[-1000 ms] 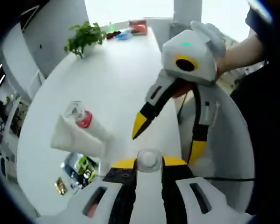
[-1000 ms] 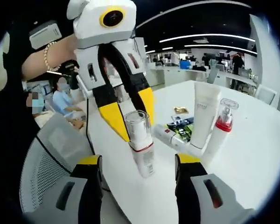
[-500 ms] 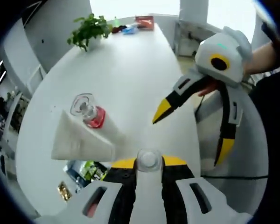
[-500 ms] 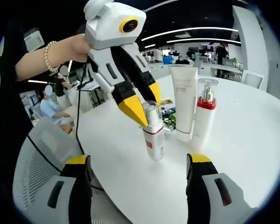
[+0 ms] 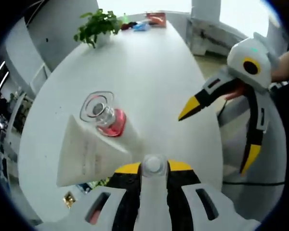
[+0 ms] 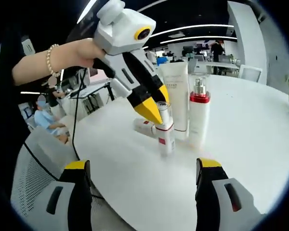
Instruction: Arrange the skincare products in the storage area until every visible bottle or jar stands upright without overlapping.
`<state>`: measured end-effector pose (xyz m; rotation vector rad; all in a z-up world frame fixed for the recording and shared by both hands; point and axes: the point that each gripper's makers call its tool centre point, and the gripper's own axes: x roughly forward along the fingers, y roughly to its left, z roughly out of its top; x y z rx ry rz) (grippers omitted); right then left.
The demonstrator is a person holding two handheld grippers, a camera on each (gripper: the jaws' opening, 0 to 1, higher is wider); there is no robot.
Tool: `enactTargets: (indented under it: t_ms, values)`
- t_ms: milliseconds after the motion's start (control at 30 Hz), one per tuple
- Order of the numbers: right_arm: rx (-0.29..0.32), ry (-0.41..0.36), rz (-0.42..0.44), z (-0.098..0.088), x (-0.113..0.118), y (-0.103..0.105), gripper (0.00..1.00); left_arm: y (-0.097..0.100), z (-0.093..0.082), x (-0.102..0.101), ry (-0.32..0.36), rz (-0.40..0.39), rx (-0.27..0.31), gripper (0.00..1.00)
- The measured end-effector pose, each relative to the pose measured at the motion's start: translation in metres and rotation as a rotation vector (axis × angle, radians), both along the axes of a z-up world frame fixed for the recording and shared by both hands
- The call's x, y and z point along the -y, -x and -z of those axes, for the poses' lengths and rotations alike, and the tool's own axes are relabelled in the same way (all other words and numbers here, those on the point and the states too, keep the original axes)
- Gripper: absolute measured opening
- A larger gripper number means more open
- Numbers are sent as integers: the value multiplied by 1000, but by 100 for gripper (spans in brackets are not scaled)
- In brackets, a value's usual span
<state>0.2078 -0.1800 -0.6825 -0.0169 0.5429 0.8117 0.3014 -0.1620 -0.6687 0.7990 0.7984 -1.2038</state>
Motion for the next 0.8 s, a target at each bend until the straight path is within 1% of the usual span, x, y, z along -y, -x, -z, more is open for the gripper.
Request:
enactTargets:
  t_ms: [100,133,333,633,800]
  values:
    - [-4,1,5,2,1,0,91,-2,0,1,1,-6,-2,24]
    - [-6,2,6,2,1,0,91,-5,0,3,16,-14,-5,24]
    - [-12,-3,12,3,1,0,92,-11,0,5,31,-28,-16,25]
    - [-21,-8,13,4,1,0,91,-15,0,6,44,-19,-23,25]
    - [-23,-9,10,4,0,0,92,-13,0,8,50,-13,-22,25]
